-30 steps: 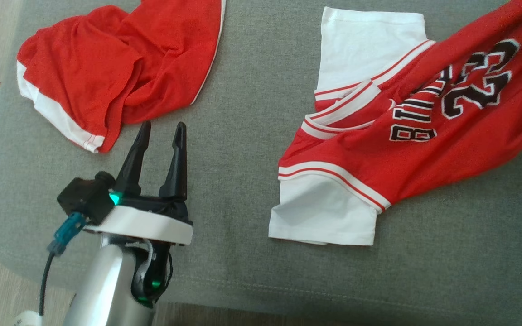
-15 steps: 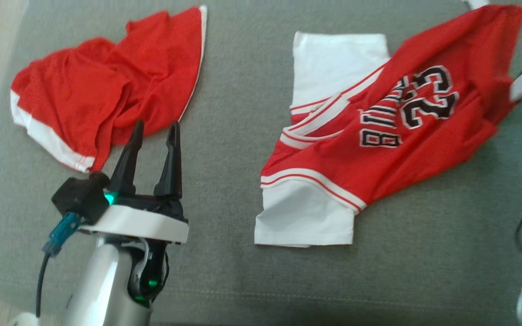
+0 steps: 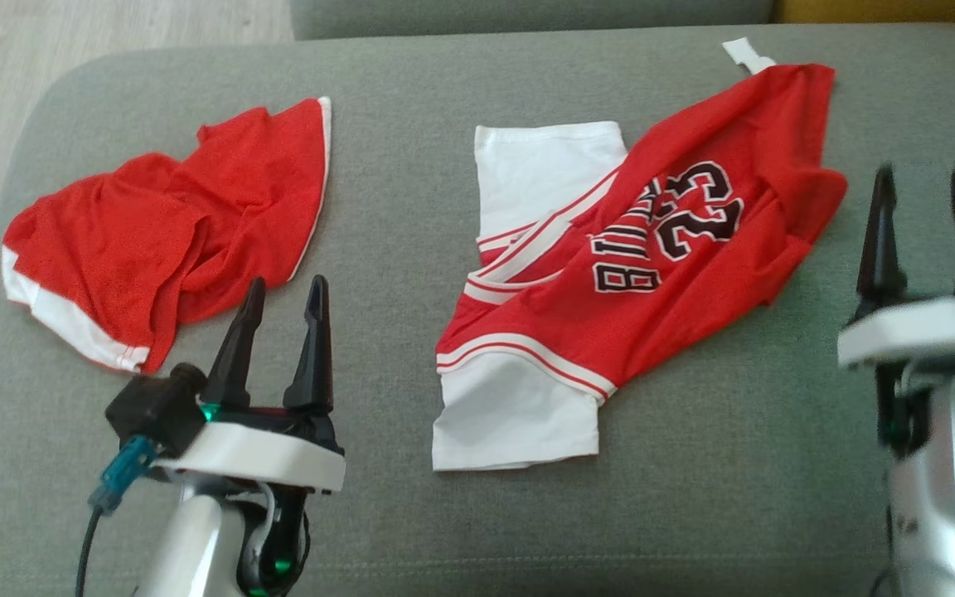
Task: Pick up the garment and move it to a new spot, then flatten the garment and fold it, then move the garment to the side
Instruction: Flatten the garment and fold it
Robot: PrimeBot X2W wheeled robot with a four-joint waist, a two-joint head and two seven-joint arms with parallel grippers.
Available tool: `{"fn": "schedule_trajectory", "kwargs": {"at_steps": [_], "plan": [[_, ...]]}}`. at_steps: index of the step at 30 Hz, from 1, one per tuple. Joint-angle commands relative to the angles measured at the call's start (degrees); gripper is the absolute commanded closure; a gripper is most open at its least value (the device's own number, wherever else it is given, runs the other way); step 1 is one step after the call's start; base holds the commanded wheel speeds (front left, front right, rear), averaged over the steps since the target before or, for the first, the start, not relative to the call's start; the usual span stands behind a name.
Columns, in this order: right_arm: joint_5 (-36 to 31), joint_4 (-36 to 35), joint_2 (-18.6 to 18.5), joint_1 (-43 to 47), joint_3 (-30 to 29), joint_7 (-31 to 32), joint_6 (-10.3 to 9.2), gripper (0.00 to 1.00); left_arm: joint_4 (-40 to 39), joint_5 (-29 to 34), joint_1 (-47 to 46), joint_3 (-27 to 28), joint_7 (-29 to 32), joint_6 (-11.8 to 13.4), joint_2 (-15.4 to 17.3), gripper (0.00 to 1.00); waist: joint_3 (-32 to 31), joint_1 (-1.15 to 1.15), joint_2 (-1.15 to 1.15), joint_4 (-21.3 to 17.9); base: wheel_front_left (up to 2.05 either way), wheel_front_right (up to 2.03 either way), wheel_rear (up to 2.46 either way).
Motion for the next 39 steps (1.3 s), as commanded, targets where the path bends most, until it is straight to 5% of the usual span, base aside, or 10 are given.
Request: {"fn": "schedule_trajectory", "kwargs": {"at_steps": [1,15,25,39], "plan": [[1.0,-3.6,0.8,1.0,1.3,-0.2,0.39,0.00,-2.2,0.7,-1.2,1.5,-0.3,0.4,0.3,0.00,-0.5,0.00,0.00,-0.5,0.00,0.00,0.00],[8.2,-5.3,2.1,9.6,0.5,1.0,0.39,0.00,-2.2,1.1,-1.3,0.8,-0.3,0.1,0.3,0.00,0.5,0.00,0.00,-0.5,0.00,0.00,0.00],[2.2,0.3,2.1,7.2,-3.5,6.2,0.39,0.00,-2.0,1.2,-2.3,0.6,-0.3,-0.3,0.3,0.00,3.2,0.00,0.00,1.7,0.00,0.00,0.00],[1.4,9.5,2.1,2.4,-0.5,8.8,0.39,0.00,-1.4,1.0,-4.0,0.4,-0.3,-0.9,0.3,0.00,6.1,0.00,0.00,4.6,0.00,0.00,0.00]]}}
